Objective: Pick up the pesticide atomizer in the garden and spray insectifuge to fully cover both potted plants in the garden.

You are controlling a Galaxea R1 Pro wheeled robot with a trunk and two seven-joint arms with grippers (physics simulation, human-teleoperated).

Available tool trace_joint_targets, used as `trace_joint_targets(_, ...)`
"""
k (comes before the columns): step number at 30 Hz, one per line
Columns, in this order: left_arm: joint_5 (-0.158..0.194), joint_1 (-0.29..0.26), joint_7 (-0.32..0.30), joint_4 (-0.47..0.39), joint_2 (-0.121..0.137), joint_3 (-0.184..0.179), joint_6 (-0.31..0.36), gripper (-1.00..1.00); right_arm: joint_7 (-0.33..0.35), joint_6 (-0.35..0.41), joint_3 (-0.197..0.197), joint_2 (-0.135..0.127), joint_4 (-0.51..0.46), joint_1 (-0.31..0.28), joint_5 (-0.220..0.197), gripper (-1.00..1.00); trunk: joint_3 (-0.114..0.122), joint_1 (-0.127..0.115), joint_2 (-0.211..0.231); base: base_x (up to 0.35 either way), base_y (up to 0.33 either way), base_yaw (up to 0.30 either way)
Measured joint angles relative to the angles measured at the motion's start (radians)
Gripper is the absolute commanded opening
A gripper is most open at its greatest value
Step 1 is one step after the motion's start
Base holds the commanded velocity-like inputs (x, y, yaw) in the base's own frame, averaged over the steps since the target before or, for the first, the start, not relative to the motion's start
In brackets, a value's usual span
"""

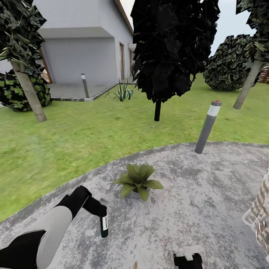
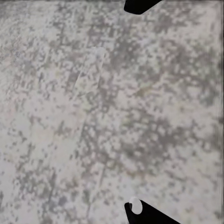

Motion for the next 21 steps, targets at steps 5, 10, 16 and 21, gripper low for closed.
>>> trace_joint_targets(5, 0.003, -0.018, 0.000, -0.013, 0.005, -0.003, 0.063, -1.00, 0.000, 0.000, -0.001, 0.000, 0.001, 0.000, 0.001, 1.00, 0.000, 0.000, 0.000, 0.200, -0.046, -0.121)
trace_joint_targets(10, 0.000, -0.031, 0.000, -0.016, 0.004, -0.002, 0.076, -1.00, 0.001, 0.000, 0.000, -0.002, 0.002, 0.000, 0.001, 1.00, 0.000, -0.001, 0.000, 0.282, -0.182, -0.010)
trace_joint_targets(16, -0.129, -0.038, -0.136, -0.016, -0.002, -0.019, 0.077, -1.00, 0.001, 0.000, 0.000, -0.002, 0.002, 0.000, 0.001, 1.00, 0.000, -0.001, 0.000, 0.314, -0.121, -0.001)
trace_joint_targets(21, -0.228, -0.045, -0.264, -0.059, 0.010, -0.042, 0.077, -1.00, 0.002, 0.000, 0.000, -0.001, 0.002, 0.000, 0.003, 1.00, 0.000, 0.000, 0.000, 0.083, -0.008, 0.000)
